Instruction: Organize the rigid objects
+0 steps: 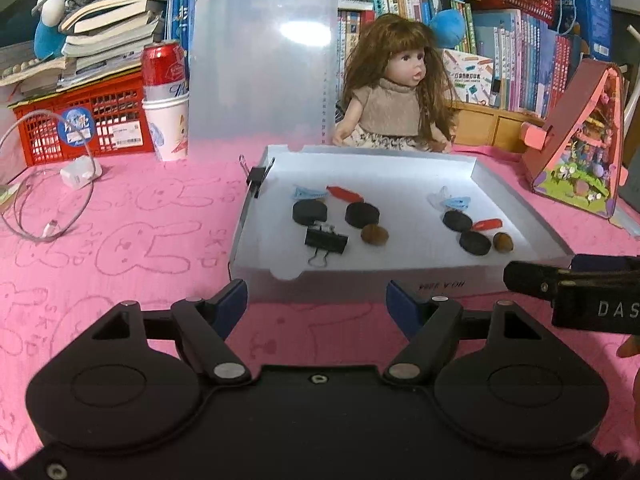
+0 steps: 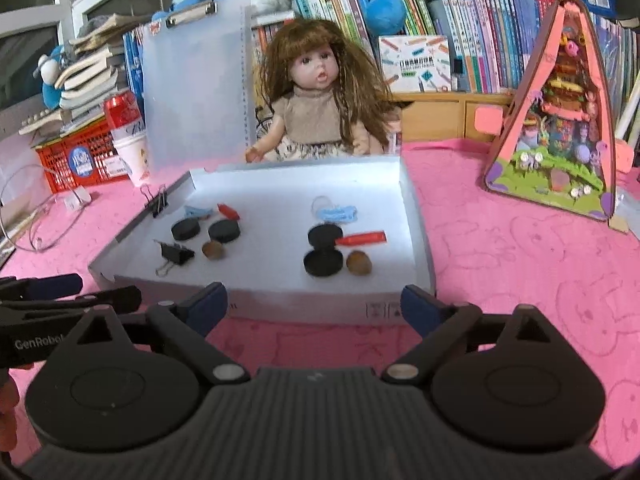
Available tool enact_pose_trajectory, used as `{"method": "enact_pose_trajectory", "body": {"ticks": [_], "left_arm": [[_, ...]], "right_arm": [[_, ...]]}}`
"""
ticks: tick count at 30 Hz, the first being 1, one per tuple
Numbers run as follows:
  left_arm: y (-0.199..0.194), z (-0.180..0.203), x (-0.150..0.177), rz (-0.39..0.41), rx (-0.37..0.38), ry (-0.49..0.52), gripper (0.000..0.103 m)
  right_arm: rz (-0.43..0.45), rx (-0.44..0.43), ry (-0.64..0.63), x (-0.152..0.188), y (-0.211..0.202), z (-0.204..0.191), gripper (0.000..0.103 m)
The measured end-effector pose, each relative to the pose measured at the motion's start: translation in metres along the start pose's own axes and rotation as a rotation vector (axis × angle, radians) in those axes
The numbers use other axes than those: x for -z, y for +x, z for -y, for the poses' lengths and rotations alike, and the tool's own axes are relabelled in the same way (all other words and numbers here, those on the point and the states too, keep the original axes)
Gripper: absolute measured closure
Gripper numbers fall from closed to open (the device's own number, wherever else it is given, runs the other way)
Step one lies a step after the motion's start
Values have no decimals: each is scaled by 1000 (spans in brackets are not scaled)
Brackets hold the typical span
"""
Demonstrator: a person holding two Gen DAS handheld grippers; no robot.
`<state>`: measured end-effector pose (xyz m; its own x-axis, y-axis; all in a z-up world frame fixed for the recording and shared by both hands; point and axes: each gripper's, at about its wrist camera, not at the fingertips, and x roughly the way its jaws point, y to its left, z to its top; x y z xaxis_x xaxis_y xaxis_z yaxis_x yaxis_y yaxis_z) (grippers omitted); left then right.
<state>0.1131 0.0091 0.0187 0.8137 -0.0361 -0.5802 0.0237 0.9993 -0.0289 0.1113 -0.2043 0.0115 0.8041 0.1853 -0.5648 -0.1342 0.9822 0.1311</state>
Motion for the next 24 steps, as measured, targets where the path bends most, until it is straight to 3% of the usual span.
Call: {"method": "enact_pose_trajectory", "body": {"ticks": [24], "left_arm": [[12, -3, 21, -42, -31, -18, 26]], "right_arm": [[-54, 27, 4, 22, 11, -5, 0]]}}
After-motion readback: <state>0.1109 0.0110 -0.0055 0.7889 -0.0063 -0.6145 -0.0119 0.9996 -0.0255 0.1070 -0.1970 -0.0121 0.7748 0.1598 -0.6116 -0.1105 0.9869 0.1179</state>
